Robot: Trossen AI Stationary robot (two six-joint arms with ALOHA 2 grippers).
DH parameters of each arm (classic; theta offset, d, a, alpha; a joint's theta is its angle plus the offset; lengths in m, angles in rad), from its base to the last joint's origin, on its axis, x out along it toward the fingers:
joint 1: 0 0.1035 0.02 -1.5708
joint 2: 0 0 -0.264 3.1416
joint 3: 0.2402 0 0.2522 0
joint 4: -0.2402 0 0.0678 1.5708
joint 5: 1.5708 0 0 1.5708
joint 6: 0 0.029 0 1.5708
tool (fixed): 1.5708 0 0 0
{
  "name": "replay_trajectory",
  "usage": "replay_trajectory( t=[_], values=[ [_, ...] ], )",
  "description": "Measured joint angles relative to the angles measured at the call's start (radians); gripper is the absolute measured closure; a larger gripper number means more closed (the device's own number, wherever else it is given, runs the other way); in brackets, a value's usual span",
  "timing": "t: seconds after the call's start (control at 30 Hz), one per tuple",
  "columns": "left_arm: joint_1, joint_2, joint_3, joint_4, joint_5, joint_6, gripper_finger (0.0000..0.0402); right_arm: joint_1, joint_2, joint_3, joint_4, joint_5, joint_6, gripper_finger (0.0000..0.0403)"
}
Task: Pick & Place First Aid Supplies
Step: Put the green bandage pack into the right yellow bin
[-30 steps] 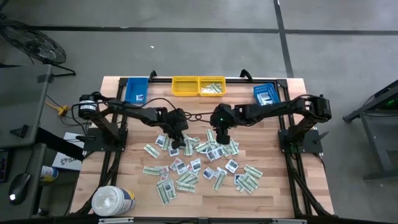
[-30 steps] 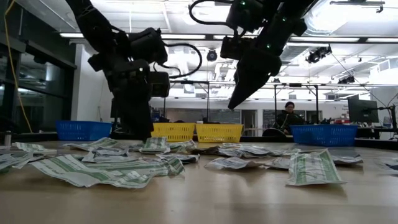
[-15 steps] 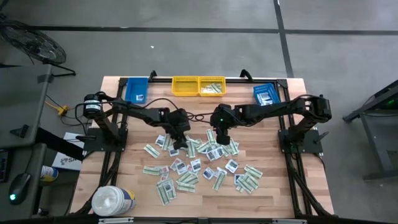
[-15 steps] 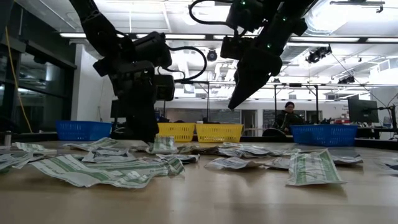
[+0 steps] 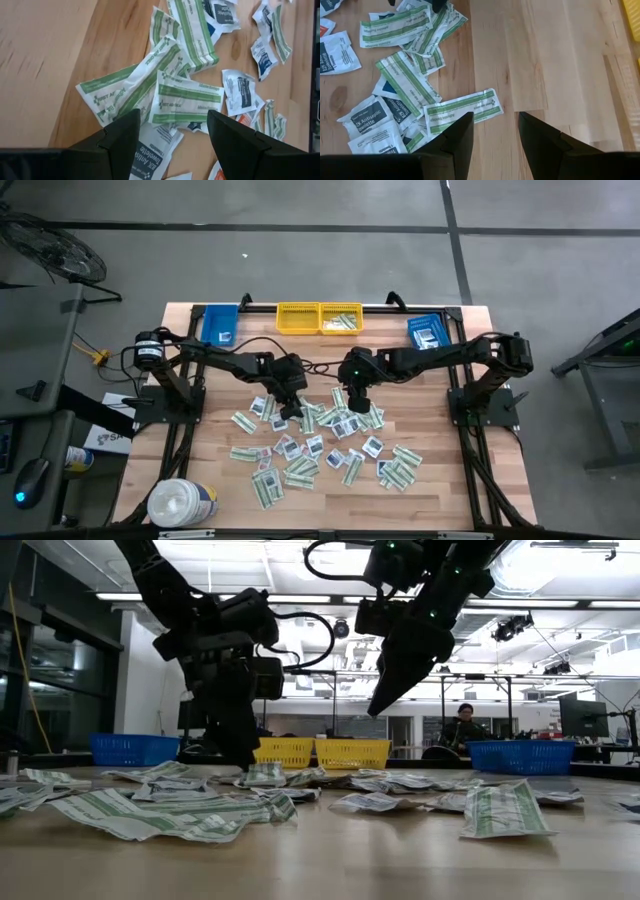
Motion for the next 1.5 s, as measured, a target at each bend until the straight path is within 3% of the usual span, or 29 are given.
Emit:
replay_trajectory(
  t=[0.47,0.83,1.5],
  values=[
    [-0.002,0.0,0.0,0.027,0.056,-0.011,0.017,0.0,0.0,0.0,0.0,0.0,-0.001,0.0253],
    [-0.02,0.029,0.001,0.057,0.041,-0.01,0.0176,0.0,0.0,0.0,0.001,0.0,-0.001,0.0253],
    [-0.02,0.029,0.0,0.053,0.047,0.012,0.0387,0.0,0.0,0.0,0.0,0.0,0.0,0.0253]
  ],
)
